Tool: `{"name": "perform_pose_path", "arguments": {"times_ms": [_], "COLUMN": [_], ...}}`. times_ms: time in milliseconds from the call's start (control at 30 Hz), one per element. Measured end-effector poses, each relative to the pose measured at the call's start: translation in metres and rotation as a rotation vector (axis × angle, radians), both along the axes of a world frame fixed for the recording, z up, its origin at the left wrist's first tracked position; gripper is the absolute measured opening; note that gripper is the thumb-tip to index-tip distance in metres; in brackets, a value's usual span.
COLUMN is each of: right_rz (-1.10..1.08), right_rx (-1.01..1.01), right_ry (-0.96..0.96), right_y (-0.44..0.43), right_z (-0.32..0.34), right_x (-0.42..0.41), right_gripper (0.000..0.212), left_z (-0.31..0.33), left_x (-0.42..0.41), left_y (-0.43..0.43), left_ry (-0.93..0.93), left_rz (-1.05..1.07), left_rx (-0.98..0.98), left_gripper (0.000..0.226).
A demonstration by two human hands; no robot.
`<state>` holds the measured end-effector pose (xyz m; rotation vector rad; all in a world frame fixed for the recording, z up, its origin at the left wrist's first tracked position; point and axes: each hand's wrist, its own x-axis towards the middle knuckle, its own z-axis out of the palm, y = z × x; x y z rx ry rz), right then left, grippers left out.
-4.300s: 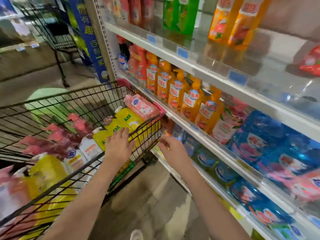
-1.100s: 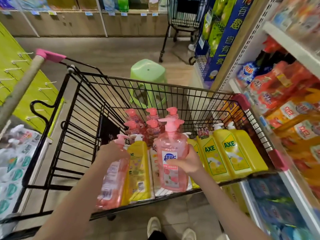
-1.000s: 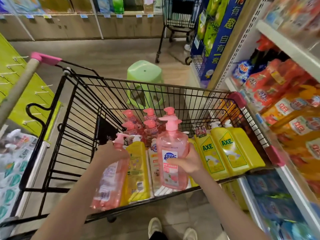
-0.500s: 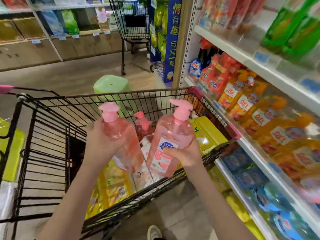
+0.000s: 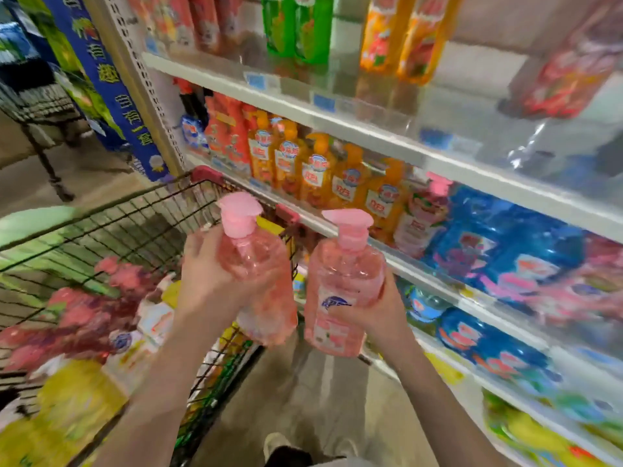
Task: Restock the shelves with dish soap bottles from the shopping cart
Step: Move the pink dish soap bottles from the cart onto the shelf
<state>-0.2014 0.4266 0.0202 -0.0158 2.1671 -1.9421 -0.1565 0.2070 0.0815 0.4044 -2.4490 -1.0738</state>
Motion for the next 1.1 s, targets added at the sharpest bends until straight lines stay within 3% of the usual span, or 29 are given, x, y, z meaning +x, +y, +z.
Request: {"name": "perform_pose_path", "arguments": {"times_ms": [267,367,433,567,733,933,1100], "right_rz": [-0.467,-0.656,-0.741,-0.833,-0.859,-0.802,-0.775], "right_rx": [0.01,-0.036,-0.073,-0.06,-0.055,-0.015,-0.036], "right_ry": [0.019,0.045,0.087,0.198,0.302,0.274,0.271], "right_y": [0.124,0.16,0.186,0.244,0.325,0.422,0.481], "right_z": [-0.016,-0.021,-0.023,-0.027,-0.03,-0.04,-0.052], "right_x": [0.041,0.058,0.067,0.083,0.087,0.083,0.067], "right_gripper": [0.084,0.092,0.099,0.088,0.086,0.088,0.092], "left_z": [-0.029,-0.027,-0.03,-0.042,-0.058,-0.084,-0.105], "left_x": [-0.058,-0.065,-0.071,-0.074,-0.069,-0.068,-0.086], "left_y": [0.124,0.175,0.207,0.275,0.37,0.479,0.545], "left_ry": [0.063,0.126,0.142,0.184,0.2,0.266,0.329], "left_rz": [-0.471,-0.662,-0.754,-0.899,-0.924,-0.82,-0.773], "left_rx": [-0.024,0.015,0.029,0.093,0.179,0.348,0.376], "left_gripper": [0.08,0.087,0.088,0.078,0.08,0.088,0.088]}}
